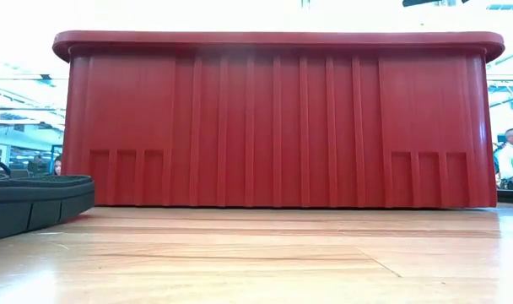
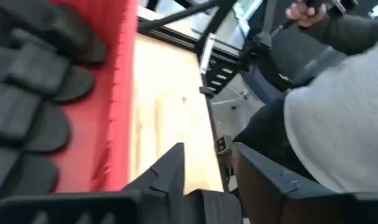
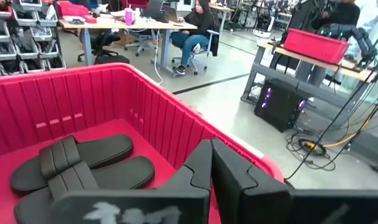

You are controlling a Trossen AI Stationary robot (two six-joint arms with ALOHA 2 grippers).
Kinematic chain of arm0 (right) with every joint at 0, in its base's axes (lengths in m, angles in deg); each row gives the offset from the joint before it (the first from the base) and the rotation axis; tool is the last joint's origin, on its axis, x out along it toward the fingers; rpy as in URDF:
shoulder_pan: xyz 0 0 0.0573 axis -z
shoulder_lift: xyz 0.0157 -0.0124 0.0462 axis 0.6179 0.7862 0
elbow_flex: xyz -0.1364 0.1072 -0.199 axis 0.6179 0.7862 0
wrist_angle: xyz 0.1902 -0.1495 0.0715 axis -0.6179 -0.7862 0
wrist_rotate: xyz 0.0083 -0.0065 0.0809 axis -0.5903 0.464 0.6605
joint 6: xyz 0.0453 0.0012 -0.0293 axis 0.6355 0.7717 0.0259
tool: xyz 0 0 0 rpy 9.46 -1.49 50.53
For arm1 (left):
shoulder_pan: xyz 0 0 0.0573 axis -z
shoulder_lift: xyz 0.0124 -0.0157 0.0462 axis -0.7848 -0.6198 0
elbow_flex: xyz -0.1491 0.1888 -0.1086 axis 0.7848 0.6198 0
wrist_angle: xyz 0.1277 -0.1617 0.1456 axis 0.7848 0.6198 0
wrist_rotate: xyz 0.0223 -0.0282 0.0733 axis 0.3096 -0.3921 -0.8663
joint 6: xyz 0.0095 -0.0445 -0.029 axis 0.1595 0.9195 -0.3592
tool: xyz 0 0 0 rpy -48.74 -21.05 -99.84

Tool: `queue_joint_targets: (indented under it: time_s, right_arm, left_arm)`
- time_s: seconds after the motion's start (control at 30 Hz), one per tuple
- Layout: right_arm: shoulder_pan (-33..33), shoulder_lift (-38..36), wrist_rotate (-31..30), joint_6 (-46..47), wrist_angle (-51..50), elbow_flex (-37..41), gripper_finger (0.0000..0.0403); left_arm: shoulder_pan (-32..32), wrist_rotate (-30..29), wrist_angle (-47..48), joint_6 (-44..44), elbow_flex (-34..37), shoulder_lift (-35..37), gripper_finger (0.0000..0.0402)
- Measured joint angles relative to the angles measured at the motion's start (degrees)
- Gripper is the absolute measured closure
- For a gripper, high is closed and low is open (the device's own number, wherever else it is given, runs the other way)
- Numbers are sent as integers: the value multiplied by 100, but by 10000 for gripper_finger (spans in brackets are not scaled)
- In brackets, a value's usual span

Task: Pick and place slides into bin
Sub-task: Put the black slide into the red bin

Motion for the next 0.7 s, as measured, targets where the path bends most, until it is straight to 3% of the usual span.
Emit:
queue_joint_targets:
  time_s: [0.27, 0.5, 0.7]
  right_arm:
    - [0, -15, 70, -315, 100, 0, 403]
    - [-2, -103, 769, -796, 93, 0, 403]
    - [-2, -161, 787, -883, 93, 0, 403]
  left_arm:
    - [1344, -566, -303, 596, 488, -746, 216]
    - [2445, -602, -1119, 1325, 1169, -1367, 210]
    - [2930, -828, -1939, 1891, 1750, -1753, 209]
